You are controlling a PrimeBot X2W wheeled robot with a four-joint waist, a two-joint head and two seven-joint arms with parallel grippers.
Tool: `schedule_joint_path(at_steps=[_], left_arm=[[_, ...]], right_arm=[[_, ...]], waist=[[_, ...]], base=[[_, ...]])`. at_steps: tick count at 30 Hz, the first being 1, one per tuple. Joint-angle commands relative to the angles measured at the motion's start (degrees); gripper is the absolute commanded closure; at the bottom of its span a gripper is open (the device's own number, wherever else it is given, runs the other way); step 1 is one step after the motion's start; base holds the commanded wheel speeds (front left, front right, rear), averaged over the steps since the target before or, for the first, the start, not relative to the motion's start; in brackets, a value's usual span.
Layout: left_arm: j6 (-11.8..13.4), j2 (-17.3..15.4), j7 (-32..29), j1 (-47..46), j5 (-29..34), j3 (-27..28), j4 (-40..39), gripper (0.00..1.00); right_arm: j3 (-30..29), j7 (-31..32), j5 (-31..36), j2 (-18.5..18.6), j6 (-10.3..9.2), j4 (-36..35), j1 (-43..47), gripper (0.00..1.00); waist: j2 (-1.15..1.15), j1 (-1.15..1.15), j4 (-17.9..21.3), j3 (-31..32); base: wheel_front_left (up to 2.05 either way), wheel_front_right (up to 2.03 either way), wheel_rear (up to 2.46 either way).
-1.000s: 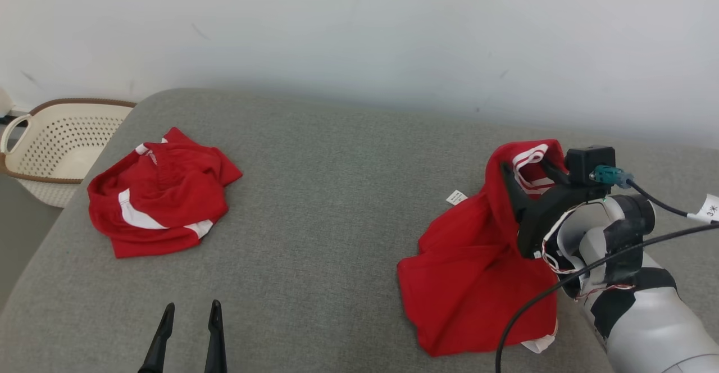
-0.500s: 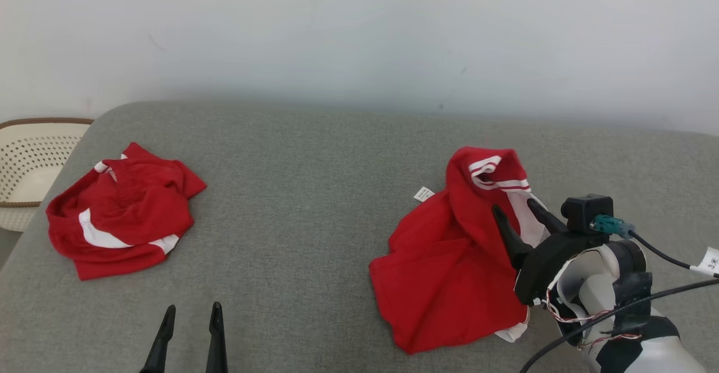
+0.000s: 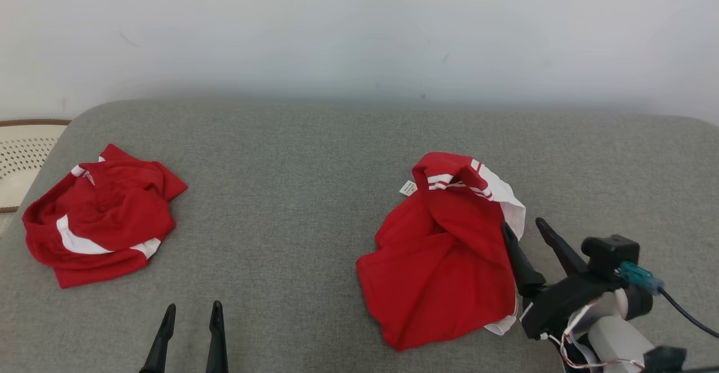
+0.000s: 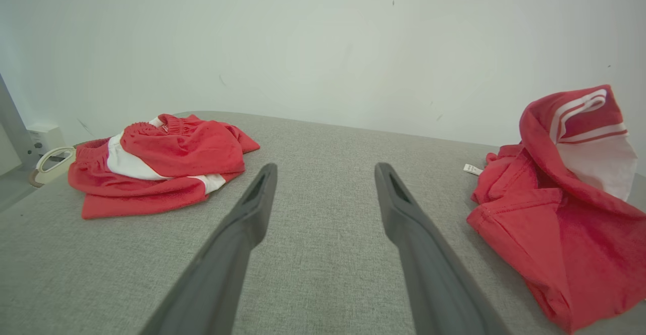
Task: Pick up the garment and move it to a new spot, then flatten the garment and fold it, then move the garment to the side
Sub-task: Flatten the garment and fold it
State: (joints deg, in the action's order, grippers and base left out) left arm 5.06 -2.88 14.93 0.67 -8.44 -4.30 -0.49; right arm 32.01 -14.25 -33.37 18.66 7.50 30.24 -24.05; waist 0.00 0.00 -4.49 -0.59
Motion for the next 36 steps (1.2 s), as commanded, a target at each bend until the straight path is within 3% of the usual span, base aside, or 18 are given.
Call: schedule_joint_path(at_steps=[1, 7, 14, 21, 26, 36], left_arm=[[-0.12, -0.04, 0.23, -0.14, -0.22, 0.10, -0.11, 0.00], [-0.18, -0.04, 0.23, -0.38, -0.19, -0.31, 0.15, 0.00], [-0.31, -0.03, 0.23, -0.45, 0.22, -0.53, 0.25, 0.00], [-0.96, -0.03, 0.23, -1.20, 0.91, -0.60, 0.28, 0.00], [-3.28, -0.02, 0.23, -3.73, -0.31, -1.98, 1.89, 0.00], [-6.57, -0.06, 0.23, -11.42, 0.36, -5.97, 10.22, 0.00]], right_arm=[[-0.39, -0.46, 0.71, 0.21, -0.02, -0.64, 0.70, 0.00], [-9.35, -0.92, 8.13, -1.56, -0.02, -10.04, 7.86, 0.00], [-16.97, -1.04, 16.01, -6.50, -0.02, -17.46, 15.86, 0.00], [-18.31, 0.37, 18.70, -8.94, -0.01, -20.44, 18.64, 0.00], [-17.96, 0.95, 19.14, -9.42, -0.02, -21.48, 18.05, 0.00], [-16.45, 0.83, 19.23, -10.47, -0.01, -21.20, 15.77, 0.00]], waist=[[0.00, 0.00, 0.21, -0.12], [0.00, 0.00, 1.09, 0.02], [0.00, 0.00, 2.06, 0.45], [0.00, 0.00, 3.30, 0.06], [0.00, 0.00, 4.83, -0.72], [0.00, 0.00, 11.87, -3.14]], base=[[0.00, 0.00, 0.00], [0.00, 0.00, 0.00], [0.00, 0.00, 0.00], [0.00, 0.00, 0.00], [0.00, 0.00, 0.00], [0.00, 0.00, 0.00]])
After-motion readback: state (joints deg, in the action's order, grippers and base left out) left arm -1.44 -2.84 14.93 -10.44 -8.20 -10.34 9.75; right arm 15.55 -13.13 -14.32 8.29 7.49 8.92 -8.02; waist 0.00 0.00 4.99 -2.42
